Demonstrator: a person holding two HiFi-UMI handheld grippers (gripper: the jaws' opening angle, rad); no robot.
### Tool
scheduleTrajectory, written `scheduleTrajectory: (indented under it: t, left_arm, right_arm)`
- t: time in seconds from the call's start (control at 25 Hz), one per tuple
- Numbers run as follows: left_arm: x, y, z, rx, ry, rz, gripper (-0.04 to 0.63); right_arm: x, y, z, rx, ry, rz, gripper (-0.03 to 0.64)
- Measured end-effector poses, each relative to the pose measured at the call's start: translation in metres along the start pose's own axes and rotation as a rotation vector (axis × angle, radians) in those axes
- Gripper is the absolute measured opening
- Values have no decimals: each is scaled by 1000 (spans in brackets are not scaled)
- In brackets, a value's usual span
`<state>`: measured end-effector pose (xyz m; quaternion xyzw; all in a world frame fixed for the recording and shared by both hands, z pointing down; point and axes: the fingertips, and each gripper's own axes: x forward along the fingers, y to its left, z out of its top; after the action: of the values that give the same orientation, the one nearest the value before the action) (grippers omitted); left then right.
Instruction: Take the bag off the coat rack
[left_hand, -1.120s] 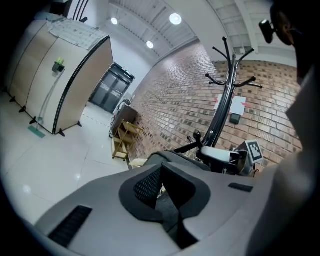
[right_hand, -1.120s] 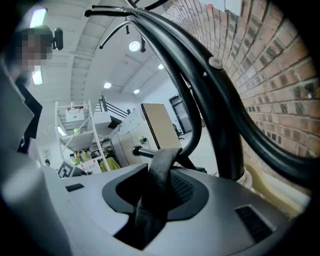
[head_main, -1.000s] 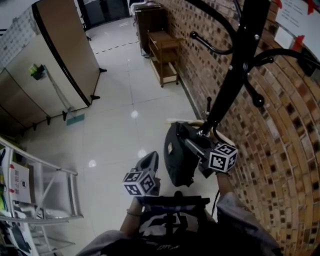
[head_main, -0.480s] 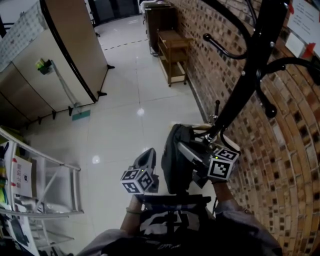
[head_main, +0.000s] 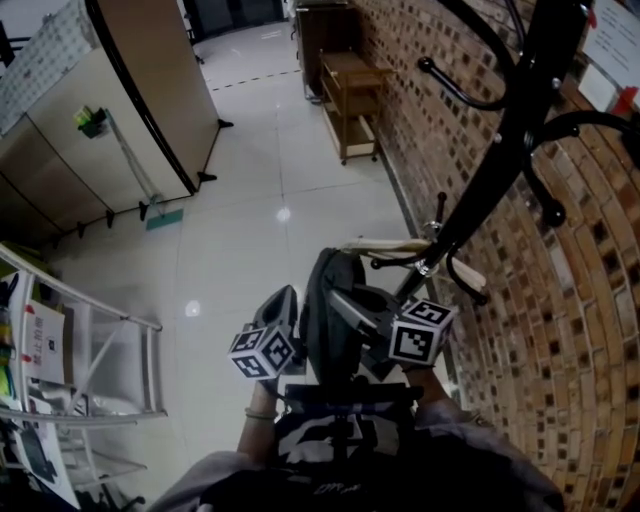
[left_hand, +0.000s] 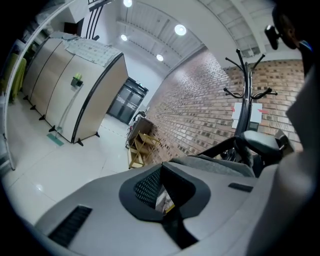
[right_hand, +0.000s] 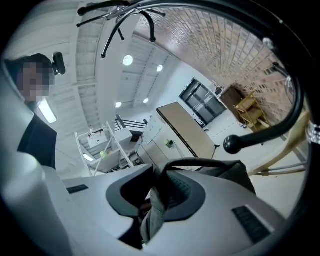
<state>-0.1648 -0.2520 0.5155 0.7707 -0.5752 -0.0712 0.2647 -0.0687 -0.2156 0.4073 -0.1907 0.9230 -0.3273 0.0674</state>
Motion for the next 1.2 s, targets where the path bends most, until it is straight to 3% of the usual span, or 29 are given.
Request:
scheduleTrajectory:
  t: [0.36, 0.68, 1.2]
  left_arm:
    - [-14, 10, 2, 3, -16, 39, 8]
    - [-18, 7, -2, -1, -7, 28, 8]
    - [-8, -18, -11, 32, 28, -28, 8]
  right_arm:
    - [4, -24, -48, 75, 66, -59, 52]
    - [-24, -57, -82, 103, 112, -199, 52]
    - [-62, -78, -77, 99, 57, -309, 52]
